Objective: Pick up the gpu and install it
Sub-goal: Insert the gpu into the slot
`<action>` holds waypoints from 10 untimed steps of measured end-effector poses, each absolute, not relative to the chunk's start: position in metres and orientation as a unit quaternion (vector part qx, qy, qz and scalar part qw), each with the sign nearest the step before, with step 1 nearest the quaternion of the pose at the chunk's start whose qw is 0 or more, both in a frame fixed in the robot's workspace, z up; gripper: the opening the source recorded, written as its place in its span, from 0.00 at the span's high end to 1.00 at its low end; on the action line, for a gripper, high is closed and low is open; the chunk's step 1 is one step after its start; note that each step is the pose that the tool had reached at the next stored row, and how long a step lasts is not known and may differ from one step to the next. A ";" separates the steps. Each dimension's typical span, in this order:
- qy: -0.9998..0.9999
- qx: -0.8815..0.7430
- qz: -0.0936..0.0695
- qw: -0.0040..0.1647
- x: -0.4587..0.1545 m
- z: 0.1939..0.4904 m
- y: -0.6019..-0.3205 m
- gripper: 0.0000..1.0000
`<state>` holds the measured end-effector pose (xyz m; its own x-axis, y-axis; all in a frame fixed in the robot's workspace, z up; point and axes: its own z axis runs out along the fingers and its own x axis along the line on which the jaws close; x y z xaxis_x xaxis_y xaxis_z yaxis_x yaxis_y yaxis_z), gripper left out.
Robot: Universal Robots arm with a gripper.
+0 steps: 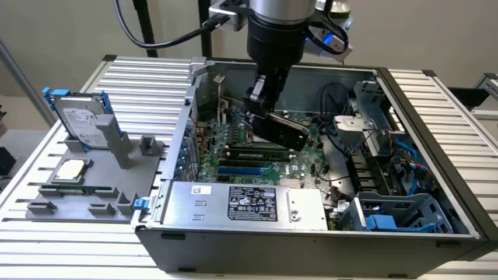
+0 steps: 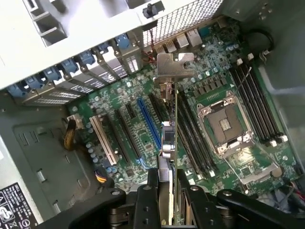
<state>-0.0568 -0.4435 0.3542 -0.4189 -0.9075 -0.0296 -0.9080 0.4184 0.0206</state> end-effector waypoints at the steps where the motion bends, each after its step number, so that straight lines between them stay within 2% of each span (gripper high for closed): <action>1: 0.836 -0.548 0.017 0.007 -0.057 0.353 -0.443 1.00; 10: 0.788 -0.615 0.017 0.006 -0.057 0.346 -0.443 1.00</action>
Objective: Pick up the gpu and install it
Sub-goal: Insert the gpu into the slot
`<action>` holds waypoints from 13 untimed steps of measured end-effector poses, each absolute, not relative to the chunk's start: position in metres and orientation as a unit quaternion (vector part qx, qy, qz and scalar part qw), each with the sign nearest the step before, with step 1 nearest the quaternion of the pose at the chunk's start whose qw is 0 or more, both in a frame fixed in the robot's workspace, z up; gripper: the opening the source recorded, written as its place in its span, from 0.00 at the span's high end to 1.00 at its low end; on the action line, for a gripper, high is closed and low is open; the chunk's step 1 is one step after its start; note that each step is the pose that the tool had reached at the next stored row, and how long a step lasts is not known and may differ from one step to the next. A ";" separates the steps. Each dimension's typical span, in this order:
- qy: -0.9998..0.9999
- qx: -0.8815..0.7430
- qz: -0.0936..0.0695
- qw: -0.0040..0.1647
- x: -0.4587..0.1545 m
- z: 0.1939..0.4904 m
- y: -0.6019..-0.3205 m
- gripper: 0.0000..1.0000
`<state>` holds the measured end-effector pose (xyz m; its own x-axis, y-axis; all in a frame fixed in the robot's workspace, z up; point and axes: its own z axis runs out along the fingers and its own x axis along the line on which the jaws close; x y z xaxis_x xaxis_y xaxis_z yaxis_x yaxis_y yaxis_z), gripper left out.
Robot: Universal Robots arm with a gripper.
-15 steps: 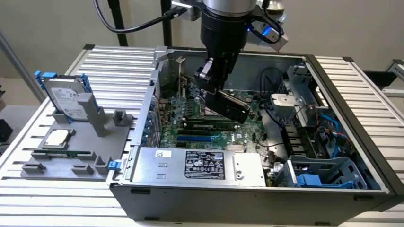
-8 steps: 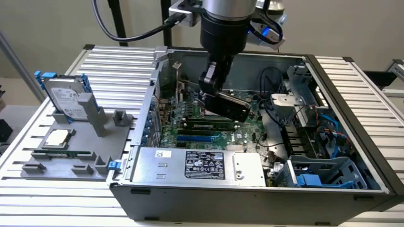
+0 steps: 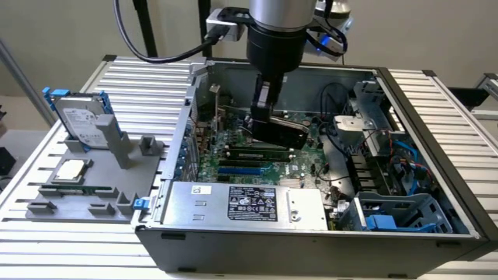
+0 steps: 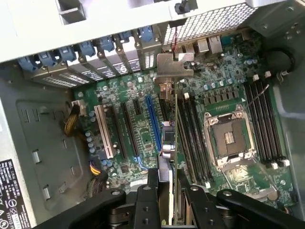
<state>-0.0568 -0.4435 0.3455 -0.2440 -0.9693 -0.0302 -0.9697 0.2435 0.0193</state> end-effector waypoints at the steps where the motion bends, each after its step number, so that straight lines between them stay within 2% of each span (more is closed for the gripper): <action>1: 0.782 -0.622 0.017 0.006 -0.057 0.344 -0.443 1.00; 13: 0.721 -0.692 0.018 0.007 -0.060 0.328 -0.443 1.00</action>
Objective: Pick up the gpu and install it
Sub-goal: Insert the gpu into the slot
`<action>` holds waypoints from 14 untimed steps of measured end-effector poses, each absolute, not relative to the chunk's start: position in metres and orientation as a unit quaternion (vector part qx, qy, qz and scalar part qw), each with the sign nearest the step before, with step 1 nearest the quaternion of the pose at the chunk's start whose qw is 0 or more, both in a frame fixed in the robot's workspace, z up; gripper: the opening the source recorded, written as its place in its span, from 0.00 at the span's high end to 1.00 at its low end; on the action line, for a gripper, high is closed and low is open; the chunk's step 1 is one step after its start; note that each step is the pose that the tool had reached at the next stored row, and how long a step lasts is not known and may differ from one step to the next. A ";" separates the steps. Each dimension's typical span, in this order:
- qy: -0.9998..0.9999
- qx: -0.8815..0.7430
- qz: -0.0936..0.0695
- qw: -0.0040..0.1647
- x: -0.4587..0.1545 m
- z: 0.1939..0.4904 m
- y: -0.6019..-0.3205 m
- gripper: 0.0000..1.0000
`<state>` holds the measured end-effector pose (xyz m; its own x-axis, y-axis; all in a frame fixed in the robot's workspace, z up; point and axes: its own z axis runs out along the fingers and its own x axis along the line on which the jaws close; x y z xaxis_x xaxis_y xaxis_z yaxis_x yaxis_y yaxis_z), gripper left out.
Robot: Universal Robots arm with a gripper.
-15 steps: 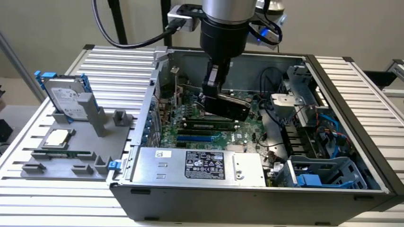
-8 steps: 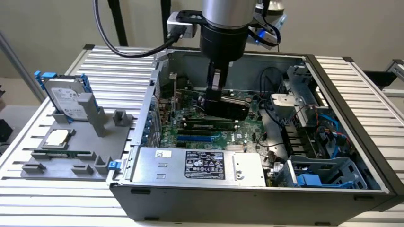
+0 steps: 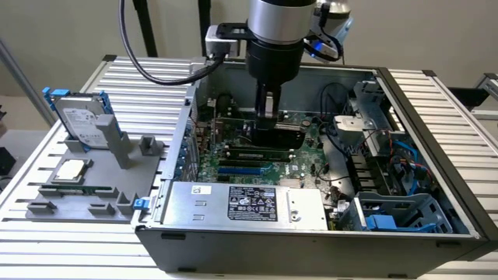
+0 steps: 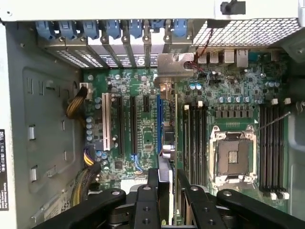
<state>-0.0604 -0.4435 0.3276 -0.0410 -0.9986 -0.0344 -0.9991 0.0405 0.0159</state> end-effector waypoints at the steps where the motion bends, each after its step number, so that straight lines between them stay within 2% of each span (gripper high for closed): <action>1: 0.721 -0.693 0.018 0.008 -0.063 0.326 -0.444 1.00; 14: 0.720 -0.694 0.015 0.014 -0.084 0.304 -0.455 1.00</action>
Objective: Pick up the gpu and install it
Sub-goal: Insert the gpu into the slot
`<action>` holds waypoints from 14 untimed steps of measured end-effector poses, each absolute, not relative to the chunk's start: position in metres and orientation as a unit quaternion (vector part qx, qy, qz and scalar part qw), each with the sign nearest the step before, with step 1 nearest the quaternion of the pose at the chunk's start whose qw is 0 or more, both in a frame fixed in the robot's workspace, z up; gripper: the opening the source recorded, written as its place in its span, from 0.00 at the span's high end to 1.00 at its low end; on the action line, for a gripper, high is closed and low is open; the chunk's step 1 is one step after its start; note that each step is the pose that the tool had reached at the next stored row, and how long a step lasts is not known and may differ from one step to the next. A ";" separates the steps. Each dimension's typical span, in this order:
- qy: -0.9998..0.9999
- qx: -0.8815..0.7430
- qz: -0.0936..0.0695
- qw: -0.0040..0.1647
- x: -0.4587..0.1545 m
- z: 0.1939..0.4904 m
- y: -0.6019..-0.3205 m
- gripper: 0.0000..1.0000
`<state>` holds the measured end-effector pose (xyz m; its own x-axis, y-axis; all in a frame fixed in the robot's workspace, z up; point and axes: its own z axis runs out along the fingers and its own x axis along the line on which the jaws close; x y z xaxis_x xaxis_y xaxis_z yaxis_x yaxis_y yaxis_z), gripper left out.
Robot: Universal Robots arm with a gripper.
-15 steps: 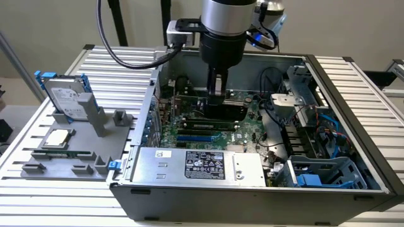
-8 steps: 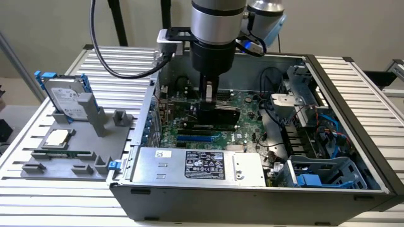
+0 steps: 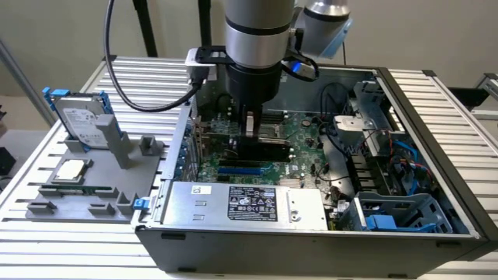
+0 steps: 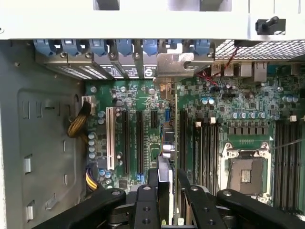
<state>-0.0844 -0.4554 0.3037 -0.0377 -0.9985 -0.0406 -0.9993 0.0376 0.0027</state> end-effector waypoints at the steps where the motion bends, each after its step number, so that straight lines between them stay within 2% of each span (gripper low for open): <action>1: 0.720 -0.693 0.015 0.014 -0.085 0.302 -0.455 1.00; 14: 0.725 -0.688 0.013 0.016 -0.096 0.278 -0.453 1.00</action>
